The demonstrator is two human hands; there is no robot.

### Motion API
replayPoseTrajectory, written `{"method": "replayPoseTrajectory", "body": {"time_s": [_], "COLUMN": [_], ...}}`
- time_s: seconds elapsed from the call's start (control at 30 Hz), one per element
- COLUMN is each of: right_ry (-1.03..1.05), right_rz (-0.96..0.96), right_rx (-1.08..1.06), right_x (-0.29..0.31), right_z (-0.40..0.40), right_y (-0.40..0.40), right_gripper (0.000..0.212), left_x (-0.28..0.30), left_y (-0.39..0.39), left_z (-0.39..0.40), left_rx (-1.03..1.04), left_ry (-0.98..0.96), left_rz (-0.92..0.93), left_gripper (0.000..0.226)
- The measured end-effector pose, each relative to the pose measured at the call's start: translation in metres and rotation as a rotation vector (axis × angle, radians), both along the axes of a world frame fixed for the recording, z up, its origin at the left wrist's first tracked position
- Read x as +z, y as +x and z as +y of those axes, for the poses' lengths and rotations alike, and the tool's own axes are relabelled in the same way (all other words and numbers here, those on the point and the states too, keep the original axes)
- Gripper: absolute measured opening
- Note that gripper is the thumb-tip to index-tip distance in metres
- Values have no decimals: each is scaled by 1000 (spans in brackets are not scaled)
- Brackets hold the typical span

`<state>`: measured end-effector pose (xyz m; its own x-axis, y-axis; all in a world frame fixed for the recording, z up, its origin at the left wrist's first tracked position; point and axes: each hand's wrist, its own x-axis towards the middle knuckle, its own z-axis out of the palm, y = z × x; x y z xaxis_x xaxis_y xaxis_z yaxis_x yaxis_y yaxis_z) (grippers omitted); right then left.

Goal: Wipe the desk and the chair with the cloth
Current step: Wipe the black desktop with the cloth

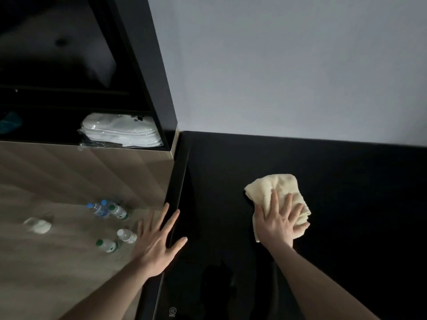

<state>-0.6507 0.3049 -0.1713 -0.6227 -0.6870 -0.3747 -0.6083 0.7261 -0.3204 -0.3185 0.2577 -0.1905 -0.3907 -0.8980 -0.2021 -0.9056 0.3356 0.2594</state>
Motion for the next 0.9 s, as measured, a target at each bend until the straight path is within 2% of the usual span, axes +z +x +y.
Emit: {"method": "replayPoseTrajectory", "body": {"time_s": [0.13,0.3,0.47,0.77,0.9], "right_ry": [-59,-47,-27,-33,-122], "right_rz": [6,85,64,105,53], "right_rx": [21,-129,-185,69,258], "right_x": [0,-5,-9,-9,-15], "right_z": [4,-14,-53,-132,-160], "right_y": [-18,-15,6,74,119], "right_gripper": [72,70,71,69,69], "left_x": [-2,-1,-6,-12,-16], "left_y": [-21,-28,-28,-26,-24], "left_z": [11,15,11,13,9], "left_rx": [178,206,169,167,171], "left_ry": [61,5,-8,-40,-18], "left_rz": [191,170,186,283,302], "left_gripper": [76,74,76,74,73]}}
